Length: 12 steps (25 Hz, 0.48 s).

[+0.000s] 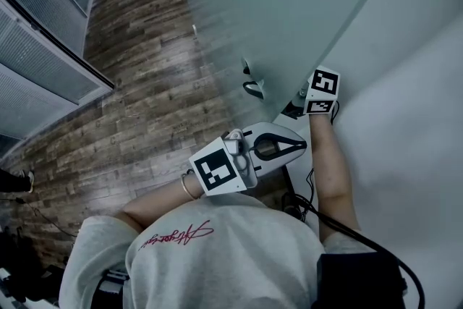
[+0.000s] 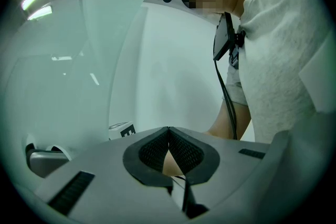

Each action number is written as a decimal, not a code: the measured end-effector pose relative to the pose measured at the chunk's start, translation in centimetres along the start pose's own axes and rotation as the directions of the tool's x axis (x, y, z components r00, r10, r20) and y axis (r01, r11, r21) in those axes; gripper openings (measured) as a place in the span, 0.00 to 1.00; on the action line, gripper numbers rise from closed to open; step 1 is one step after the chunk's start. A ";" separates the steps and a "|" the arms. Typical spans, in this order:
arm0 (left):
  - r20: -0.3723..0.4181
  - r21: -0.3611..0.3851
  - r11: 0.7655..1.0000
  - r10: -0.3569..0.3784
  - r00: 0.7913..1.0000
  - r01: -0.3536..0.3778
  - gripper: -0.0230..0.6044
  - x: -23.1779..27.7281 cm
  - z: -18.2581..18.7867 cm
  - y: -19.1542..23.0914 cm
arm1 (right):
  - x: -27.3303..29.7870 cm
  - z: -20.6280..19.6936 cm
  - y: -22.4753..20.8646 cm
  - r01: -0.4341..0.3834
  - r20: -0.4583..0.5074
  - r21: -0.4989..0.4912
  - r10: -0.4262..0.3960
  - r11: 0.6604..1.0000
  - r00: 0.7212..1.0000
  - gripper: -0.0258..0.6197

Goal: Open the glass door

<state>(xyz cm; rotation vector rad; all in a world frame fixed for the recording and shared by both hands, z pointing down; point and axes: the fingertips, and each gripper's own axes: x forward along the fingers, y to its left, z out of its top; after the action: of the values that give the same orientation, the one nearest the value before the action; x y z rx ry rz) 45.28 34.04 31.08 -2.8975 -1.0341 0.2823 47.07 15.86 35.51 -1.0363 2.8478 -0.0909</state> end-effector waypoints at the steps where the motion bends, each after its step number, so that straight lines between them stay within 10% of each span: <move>1: -0.004 0.001 1.000 -0.006 1.000 0.006 0.06 0.1 -0.1 0.0 | -0.1 0.0 -0.1 0.003 -0.004 0.000 -0.003 1.000 1.000 0.26; 12: -0.016 0.007 1.000 0.014 1.000 -0.014 0.06 -0.6 -1.3 0.9 | -2.0 0.7 -0.7 0.024 -0.031 -0.009 -0.024 1.000 0.999 0.27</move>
<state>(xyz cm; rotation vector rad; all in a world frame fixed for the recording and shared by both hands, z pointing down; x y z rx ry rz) 45.63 32.96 32.34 -2.8975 -1.0084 0.2625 49.14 16.65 35.08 -1.0804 2.8657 -0.0980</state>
